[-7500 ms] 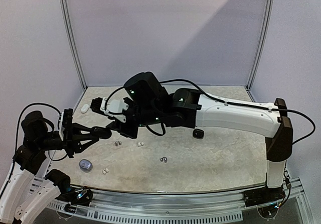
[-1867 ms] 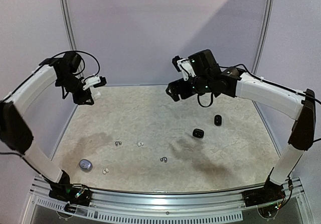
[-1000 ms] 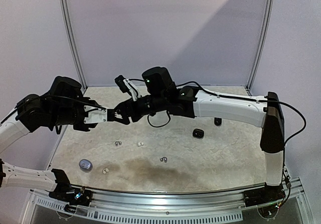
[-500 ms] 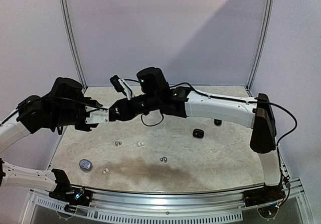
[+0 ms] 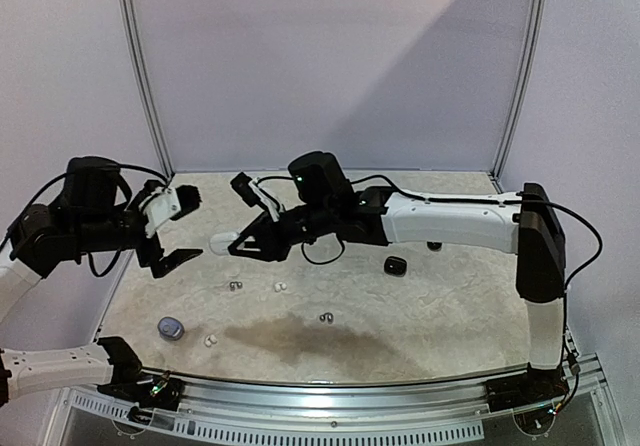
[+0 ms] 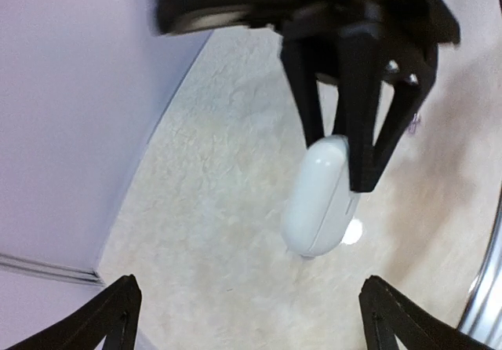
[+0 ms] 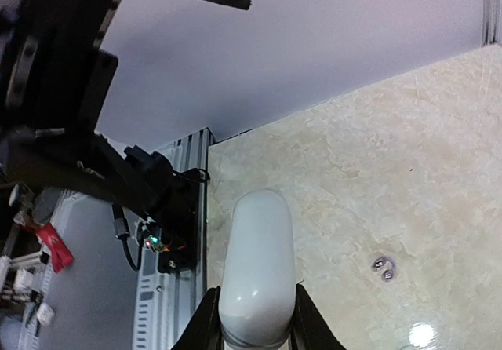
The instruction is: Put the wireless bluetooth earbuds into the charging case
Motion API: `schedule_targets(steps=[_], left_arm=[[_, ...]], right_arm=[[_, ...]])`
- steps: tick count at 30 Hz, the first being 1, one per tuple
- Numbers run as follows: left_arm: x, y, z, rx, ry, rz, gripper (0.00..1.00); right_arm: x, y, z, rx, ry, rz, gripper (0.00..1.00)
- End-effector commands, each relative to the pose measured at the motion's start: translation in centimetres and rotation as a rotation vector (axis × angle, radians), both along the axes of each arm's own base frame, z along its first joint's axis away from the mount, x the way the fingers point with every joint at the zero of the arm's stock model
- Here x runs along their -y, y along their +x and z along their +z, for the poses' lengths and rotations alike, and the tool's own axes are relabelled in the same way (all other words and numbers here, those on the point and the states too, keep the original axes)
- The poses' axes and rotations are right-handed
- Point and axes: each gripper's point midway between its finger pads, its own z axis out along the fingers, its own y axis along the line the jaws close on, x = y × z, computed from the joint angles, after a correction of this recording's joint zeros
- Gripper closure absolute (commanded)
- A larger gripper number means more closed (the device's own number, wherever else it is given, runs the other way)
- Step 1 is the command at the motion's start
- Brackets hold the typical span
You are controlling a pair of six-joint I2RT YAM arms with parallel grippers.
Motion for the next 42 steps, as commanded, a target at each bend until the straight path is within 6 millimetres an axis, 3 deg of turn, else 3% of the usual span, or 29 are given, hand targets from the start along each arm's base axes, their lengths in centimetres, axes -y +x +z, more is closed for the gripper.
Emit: schedule_targets(steps=[1,4,7,11,16,20,30,34,38,42], left_arm=[[1.5,-3.6,1.1,-0.313,-0.482,-0.015,0.01],[1.8,-5.0,2.3,-0.397,-0.726,-0.07,0.05],[1.4,-4.6,3.6,-0.396,-0.933,-0.098,0.17],[0.2,-4.8,4.5,-0.339,-1.077,-0.141,0.29],[-0.6,-5.6,4.4,-0.223,-1.1,-0.198,0.22],[-0.7,-6.3,4.3,-0.188,-1.112,-0.241,0.17],[-0.8,-7.3,4.7,-0.157,-1.144,-0.27,0.18],[-0.8,-7.1,4.6,-0.155,-1.148,-0.267,0.36],[-0.5,-7.3,4.4,-0.176,-1.149,-0.278,0.41],[-0.5,-7.1,4.4,-0.194,-1.156,-0.273,0.59]], right_arm=[[2.7,-1.0,6.3,0.327,0.186,0.128,1.0],[3.5,-2.1,8.1,0.43,0.279,0.209,1.0],[3.6,-3.2,9.8,0.489,0.364,0.275,1.0],[3.2,-3.8,11.6,0.514,0.46,0.321,1.0],[2.2,-4.2,12.9,0.483,0.514,0.359,1.0],[0.8,-4.9,12.4,0.481,0.487,0.388,1.0],[-1.8,-5.8,9.8,0.481,0.367,0.412,1.0],[-2.4,-6.2,8.9,0.476,0.345,0.428,1.0],[-2.5,-6.1,8.6,0.473,0.337,0.42,1.0],[-2.7,-6.5,8.4,0.462,0.348,0.437,1.0]])
